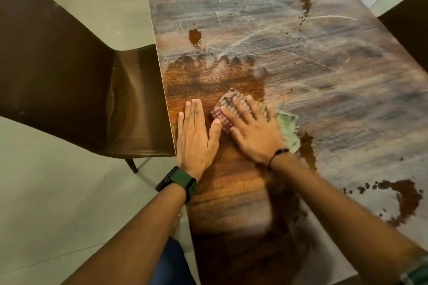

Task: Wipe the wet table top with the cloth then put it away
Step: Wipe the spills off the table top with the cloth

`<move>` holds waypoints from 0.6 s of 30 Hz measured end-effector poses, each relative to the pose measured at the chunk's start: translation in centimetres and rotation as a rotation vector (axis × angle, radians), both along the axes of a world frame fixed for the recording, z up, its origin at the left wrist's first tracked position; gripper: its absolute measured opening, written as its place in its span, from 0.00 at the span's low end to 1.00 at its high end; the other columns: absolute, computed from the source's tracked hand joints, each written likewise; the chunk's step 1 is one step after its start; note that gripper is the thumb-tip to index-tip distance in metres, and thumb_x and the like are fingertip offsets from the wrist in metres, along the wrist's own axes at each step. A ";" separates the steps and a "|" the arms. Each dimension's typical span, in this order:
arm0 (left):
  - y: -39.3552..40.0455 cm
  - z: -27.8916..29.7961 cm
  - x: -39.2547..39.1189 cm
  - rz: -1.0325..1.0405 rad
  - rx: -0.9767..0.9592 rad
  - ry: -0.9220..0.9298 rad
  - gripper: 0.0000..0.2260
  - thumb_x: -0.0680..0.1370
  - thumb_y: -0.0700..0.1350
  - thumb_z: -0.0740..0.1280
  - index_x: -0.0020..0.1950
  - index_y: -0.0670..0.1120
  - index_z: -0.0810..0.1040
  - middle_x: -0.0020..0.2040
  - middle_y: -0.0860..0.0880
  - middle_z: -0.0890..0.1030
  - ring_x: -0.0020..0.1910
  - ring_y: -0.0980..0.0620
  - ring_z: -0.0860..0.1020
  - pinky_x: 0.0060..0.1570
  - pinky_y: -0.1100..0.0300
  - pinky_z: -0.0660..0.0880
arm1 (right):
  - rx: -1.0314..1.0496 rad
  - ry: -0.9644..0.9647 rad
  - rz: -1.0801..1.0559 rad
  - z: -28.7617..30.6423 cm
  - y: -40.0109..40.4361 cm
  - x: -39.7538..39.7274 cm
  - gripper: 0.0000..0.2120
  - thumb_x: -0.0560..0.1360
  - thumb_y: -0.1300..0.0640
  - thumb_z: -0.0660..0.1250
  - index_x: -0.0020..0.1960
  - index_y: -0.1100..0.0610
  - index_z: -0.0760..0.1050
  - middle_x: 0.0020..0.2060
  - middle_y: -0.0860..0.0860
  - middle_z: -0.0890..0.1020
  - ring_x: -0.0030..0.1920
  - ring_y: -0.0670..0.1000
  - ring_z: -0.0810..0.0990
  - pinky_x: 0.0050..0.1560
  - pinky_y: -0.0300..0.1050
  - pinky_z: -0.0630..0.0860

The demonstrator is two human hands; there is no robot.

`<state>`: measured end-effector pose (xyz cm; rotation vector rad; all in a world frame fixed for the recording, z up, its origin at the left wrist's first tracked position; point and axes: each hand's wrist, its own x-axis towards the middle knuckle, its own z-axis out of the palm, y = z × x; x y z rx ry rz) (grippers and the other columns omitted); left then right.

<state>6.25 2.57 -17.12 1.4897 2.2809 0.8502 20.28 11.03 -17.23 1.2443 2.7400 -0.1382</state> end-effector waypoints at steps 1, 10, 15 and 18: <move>0.0 0.0 0.0 -0.008 0.003 -0.008 0.36 0.73 0.62 0.38 0.75 0.41 0.49 0.76 0.44 0.53 0.75 0.52 0.48 0.71 0.61 0.39 | 0.010 -0.001 -0.099 -0.2 1.7 1.3 0.27 0.76 0.41 0.37 0.75 0.38 0.42 0.77 0.45 0.45 0.76 0.53 0.42 0.72 0.64 0.41; 0.2 0.4 0.0 0.023 0.038 -0.169 0.32 0.76 0.59 0.44 0.75 0.42 0.53 0.76 0.45 0.56 0.75 0.53 0.51 0.71 0.63 0.42 | -0.023 0.030 -0.255 0.1 -1.2 -1.3 0.25 0.81 0.45 0.44 0.76 0.41 0.41 0.77 0.47 0.43 0.76 0.56 0.38 0.69 0.67 0.37; 0.1 0.6 0.0 0.006 0.017 -0.159 0.30 0.76 0.56 0.44 0.75 0.42 0.55 0.75 0.44 0.58 0.75 0.52 0.52 0.71 0.61 0.43 | -0.038 0.014 -0.059 0.2 -6.1 -0.4 0.27 0.76 0.42 0.36 0.76 0.40 0.41 0.77 0.46 0.45 0.76 0.54 0.40 0.69 0.67 0.39; 0.0 0.7 0.1 0.003 -0.004 -0.171 0.31 0.76 0.57 0.44 0.75 0.43 0.55 0.75 0.44 0.57 0.75 0.52 0.52 0.71 0.62 0.42 | -0.027 0.013 -0.253 0.0 -3.3 5.0 0.25 0.79 0.43 0.41 0.75 0.39 0.41 0.77 0.45 0.43 0.76 0.53 0.40 0.72 0.65 0.40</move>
